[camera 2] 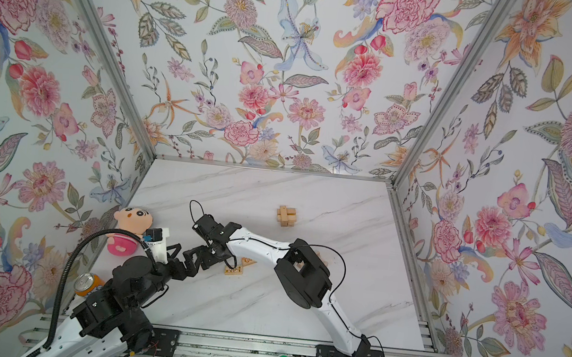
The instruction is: Build the wood block tower
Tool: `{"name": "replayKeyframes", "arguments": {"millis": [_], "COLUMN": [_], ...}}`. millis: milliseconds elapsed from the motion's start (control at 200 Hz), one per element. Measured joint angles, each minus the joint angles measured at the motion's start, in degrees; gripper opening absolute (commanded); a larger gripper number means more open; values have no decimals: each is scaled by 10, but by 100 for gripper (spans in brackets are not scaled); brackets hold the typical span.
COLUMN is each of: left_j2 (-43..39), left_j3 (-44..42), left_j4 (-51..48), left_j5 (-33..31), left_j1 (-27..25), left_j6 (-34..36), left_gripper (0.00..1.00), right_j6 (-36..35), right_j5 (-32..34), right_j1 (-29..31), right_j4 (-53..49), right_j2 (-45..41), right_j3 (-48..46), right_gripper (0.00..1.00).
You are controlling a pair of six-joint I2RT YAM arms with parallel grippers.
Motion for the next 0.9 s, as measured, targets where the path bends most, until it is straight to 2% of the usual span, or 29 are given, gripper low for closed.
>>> {"name": "replayKeyframes", "arguments": {"millis": [510, 896], "left_j2": [-7, -7], "left_j3": [-8, -8], "left_j4": [-5, -5], "left_j5": [0, 0], "left_j1": [0, 0], "left_j6": [0, 0], "left_gripper": [99, 99], "right_j6": [6, 9], "right_j5": [14, 19], "right_j1": [8, 10], "right_j4": [-16, -23], "right_j2": [15, 20], "right_j3": [20, 28], "right_gripper": [81, 85]}}
